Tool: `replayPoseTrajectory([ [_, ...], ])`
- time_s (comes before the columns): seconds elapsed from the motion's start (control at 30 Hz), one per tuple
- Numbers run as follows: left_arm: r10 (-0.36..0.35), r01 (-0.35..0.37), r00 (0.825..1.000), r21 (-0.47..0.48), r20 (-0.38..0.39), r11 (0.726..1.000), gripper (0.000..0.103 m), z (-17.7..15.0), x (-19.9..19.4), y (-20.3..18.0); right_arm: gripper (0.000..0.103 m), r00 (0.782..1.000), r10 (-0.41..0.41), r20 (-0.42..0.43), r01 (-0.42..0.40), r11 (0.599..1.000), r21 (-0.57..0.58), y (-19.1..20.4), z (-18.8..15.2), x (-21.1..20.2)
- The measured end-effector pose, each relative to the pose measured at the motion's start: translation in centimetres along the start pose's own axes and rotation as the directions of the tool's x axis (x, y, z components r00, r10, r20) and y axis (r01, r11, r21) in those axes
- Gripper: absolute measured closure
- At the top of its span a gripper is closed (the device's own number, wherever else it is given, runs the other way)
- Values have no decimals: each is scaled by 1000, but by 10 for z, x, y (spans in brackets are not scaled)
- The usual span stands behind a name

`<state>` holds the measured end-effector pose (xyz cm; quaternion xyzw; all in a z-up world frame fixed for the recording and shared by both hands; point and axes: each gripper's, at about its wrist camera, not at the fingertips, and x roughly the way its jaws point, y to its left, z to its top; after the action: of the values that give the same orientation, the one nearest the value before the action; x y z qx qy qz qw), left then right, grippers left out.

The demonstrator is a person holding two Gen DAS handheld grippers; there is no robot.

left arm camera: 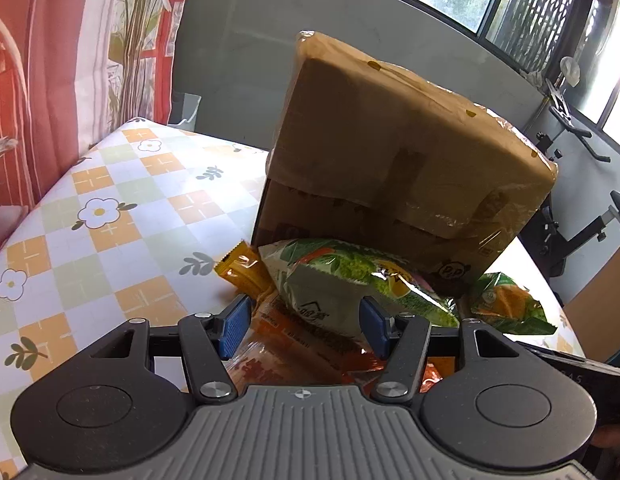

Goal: Organize snacks
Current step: 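Move both grippers back to the snack pile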

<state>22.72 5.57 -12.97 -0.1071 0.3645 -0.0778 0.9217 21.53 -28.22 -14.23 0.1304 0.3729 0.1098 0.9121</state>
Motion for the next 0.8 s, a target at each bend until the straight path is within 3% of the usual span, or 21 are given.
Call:
replayPoseTrajectory([
  [0.33, 43, -44, 998, -30, -44, 999, 41, -25, 0, 12, 12, 999, -51, -4, 51, 998, -35, 7, -12, -4],
  [0.5, 18, -19, 999, -16, -45, 1000, 41, -26, 2, 8, 10, 997, -71, -4, 71, 997, -40, 7, -14, -8],
  [0.63, -5, 6, 999, 10, -49, 1000, 41, -29, 3, -2, 10, 998, -34, 58, 37, 998, -45, 9, -13, -22],
  [0.73, -10, 10, 998, 13, -58, 1000, 41, -29, 6, -6, 10, 998, -52, 35, 54, 997, -56, 9, -13, -21],
  [0.8, -14, 15, 998, 13, -57, 1000, 41, -29, 6, -8, 10, 999, -47, 5, 47, 999, -2, 1, -14, -16],
])
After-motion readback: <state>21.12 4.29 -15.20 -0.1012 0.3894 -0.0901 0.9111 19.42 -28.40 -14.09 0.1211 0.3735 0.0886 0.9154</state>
